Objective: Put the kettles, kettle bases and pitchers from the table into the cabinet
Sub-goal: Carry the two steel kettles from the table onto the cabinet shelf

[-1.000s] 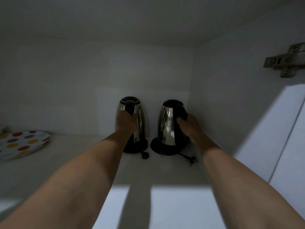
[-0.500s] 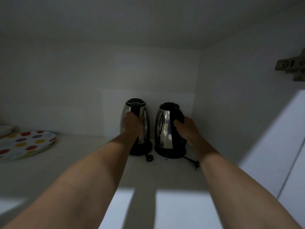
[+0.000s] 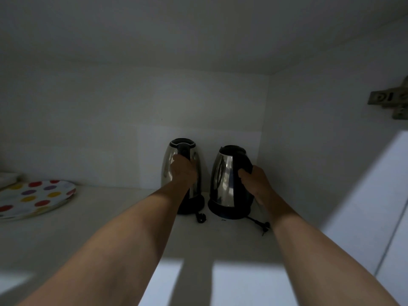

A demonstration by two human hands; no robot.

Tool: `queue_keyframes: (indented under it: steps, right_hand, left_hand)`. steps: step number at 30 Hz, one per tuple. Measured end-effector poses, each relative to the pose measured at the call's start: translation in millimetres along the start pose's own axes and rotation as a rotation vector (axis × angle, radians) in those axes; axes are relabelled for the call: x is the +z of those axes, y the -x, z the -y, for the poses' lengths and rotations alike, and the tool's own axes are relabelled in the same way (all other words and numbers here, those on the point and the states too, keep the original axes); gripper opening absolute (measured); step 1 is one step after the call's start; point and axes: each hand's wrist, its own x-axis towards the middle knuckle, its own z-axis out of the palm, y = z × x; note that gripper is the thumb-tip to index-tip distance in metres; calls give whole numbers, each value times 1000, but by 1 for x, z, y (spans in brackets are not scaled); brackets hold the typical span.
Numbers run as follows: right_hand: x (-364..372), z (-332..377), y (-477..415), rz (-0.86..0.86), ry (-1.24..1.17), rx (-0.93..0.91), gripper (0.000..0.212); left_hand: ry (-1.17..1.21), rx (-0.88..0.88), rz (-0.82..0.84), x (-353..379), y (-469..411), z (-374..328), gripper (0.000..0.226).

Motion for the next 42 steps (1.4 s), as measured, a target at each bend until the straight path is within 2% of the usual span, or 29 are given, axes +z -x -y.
queue_keyframes:
  steps: [6,19,36,42]
  right_hand:
    - [-1,1,-5,7,-15,-3,13]
    - [-2,-5,-9,24,11,-23,18]
    - [-8,-8,-17,33,23,-30,21]
    - [-5,-9,-16,15,35,-9,35]
  left_hand:
    - [10,31,31,4,-2,0,47]
    - [-35,4,-52,-5,-6,6,48]
    - [-25,42,-43,8,-5,1,47]
    - [-19,9,-60,2,-12,7,48]
